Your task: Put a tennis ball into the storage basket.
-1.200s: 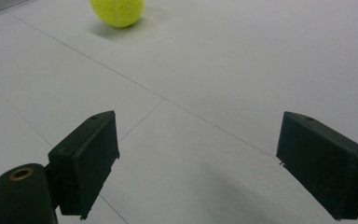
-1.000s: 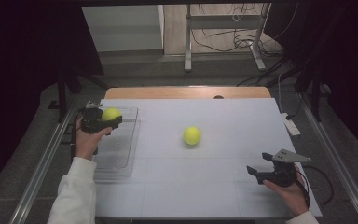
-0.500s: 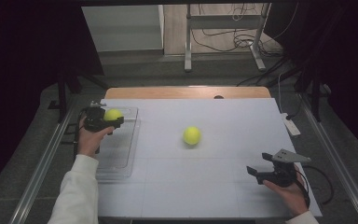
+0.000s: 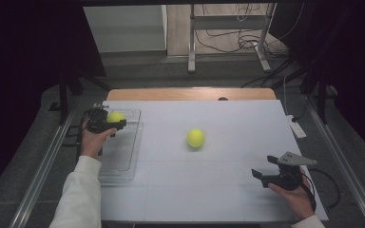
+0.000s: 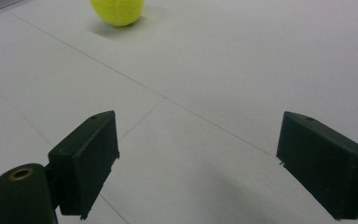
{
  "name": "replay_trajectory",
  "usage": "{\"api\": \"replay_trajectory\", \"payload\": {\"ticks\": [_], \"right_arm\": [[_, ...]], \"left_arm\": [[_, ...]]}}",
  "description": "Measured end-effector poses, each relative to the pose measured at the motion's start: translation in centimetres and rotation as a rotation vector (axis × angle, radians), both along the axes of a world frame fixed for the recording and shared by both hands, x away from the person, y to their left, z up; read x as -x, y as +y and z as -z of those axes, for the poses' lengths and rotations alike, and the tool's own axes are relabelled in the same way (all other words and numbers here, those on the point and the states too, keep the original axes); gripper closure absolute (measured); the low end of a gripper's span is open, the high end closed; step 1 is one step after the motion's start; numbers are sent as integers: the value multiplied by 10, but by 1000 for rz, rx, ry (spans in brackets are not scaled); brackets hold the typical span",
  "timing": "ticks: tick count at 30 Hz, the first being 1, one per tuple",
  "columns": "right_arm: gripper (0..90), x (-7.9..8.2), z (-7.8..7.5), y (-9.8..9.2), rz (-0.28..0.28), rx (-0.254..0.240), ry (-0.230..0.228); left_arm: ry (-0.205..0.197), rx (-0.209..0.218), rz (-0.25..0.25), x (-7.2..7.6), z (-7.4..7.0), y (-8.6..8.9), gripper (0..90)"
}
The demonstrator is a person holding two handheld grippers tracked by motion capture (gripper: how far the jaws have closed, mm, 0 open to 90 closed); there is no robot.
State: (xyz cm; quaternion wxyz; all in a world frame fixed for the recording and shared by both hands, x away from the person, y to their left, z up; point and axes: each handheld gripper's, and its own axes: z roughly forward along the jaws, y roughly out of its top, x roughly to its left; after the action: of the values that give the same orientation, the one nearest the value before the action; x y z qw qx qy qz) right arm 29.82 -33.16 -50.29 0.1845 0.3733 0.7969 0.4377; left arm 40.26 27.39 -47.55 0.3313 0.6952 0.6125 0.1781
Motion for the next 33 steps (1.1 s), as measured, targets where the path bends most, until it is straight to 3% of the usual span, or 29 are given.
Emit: {"api": "replay_trajectory", "payload": {"ticks": [7,13,33], "right_arm": [[129,0,0,0,1,0,0],[129,0,0,0,2,1,0],[129,-1,1,0,1,-1,3]], "left_arm": [[11,-9,4,-4,5,-1,262],[26,10,6,-8,8,-3,262],[88,-43,11,-20,21,-8,260]]}}
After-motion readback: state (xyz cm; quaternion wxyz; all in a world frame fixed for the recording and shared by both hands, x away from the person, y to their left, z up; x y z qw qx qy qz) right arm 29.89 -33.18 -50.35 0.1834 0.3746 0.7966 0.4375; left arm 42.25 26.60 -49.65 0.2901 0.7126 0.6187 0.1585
